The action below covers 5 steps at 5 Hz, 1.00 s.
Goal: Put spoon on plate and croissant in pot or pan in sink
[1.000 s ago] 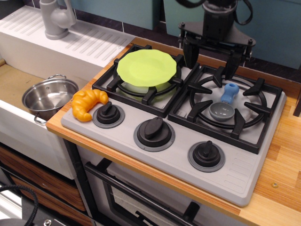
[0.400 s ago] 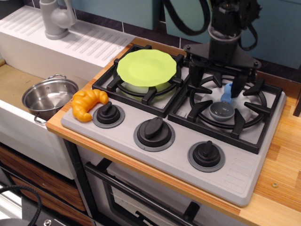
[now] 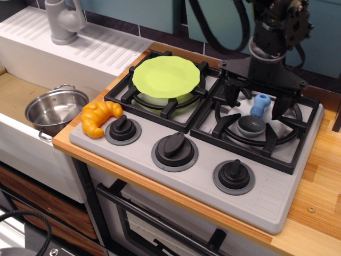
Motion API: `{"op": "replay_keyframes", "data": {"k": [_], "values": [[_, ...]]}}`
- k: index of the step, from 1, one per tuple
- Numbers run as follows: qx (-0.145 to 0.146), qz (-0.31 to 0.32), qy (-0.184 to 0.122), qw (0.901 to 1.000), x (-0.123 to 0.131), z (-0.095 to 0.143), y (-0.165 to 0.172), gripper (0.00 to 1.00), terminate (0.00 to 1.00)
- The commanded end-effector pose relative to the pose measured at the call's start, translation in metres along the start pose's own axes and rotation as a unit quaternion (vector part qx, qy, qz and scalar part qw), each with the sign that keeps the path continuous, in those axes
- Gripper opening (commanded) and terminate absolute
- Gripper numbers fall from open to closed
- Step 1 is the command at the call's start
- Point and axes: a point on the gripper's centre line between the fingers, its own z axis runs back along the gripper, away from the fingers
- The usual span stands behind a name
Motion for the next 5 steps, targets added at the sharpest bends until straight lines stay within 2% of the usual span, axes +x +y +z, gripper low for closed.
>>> {"op": "replay_keyframes", "data": {"k": [1, 5], "values": [[-0.01, -0.004, -0.031, 0.9995, 0.012, 0.001, -0.007, 1.0, 0.0], [-0.032, -0.014, -0.037, 0.9987, 0.014, -0.012, -0.002, 1.0, 0.0]]}}
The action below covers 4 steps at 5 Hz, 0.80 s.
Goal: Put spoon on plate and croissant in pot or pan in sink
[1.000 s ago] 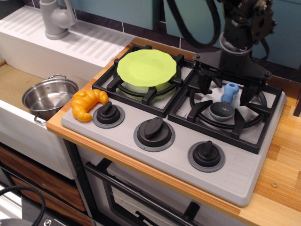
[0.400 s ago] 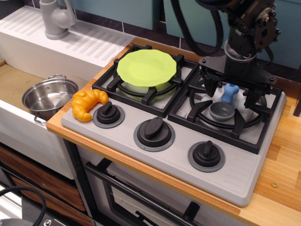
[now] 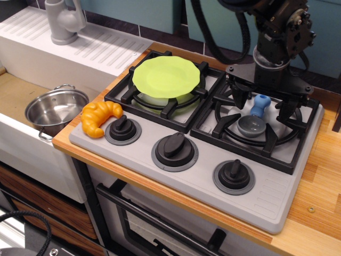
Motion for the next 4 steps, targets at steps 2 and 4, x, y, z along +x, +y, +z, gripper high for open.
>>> {"op": "replay_keyframes", "data": {"k": [2, 4], "values": [[-0.017, -0.022, -0.01, 0.9995, 0.005, 0.004, 0.022, 1.0, 0.0], [-0.02, -0.017, -0.005, 0.9996, -0.001, 0.006, 0.025, 0.0, 0.0]]}}
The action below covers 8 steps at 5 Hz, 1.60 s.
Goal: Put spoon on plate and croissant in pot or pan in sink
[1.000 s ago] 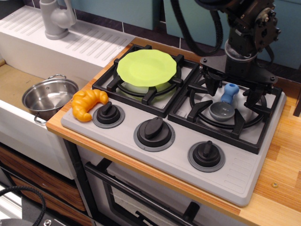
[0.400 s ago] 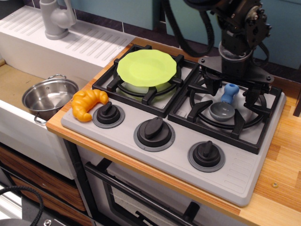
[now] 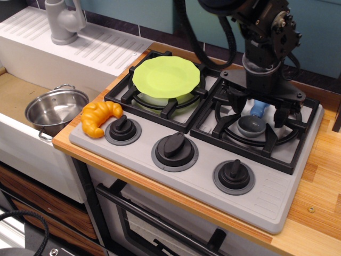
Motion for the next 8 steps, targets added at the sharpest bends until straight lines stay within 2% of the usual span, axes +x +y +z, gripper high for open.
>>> {"op": "replay_keyframes", "data": {"k": [1, 3, 5, 6, 8], "values": [[-0.003, 0.007, -0.014, 0.9999, 0.009, 0.01, 0.006, 0.0, 0.0], [-0.005, 0.01, -0.002, 0.9999, 0.011, 0.019, 0.0, 0.0, 0.0], [0.017, 0.003, 0.02, 0.9996, 0.018, 0.045, 0.001, 0.0, 0.0], [0.019, -0.005, 0.032, 0.9993, 0.023, 0.055, 0.007, 0.0, 0.0], [0.004, -0.051, 0.027, 0.9983, 0.045, 0.056, 0.052, 0.0, 0.0]]}}
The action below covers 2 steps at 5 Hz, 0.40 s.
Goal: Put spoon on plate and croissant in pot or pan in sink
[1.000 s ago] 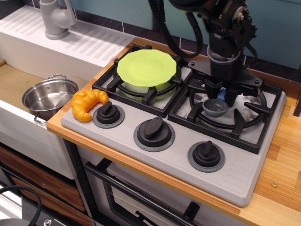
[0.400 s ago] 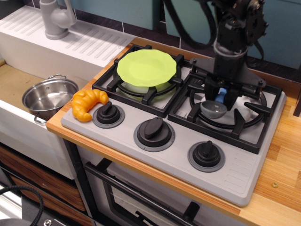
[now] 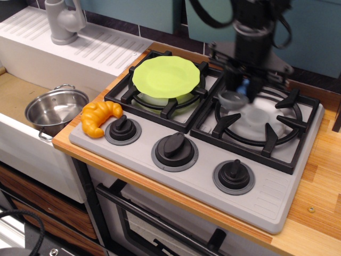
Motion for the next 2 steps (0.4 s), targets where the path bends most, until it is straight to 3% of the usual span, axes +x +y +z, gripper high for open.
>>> {"op": "replay_keyframes", "data": {"k": [1, 2], "values": [[-0.011, -0.039, -0.051, 0.9979, 0.034, 0.026, 0.053, 0.0, 0.0], [-0.007, -0.047, -0.051, 0.9976, 0.034, 0.027, 0.068, 0.0, 0.0]]}}
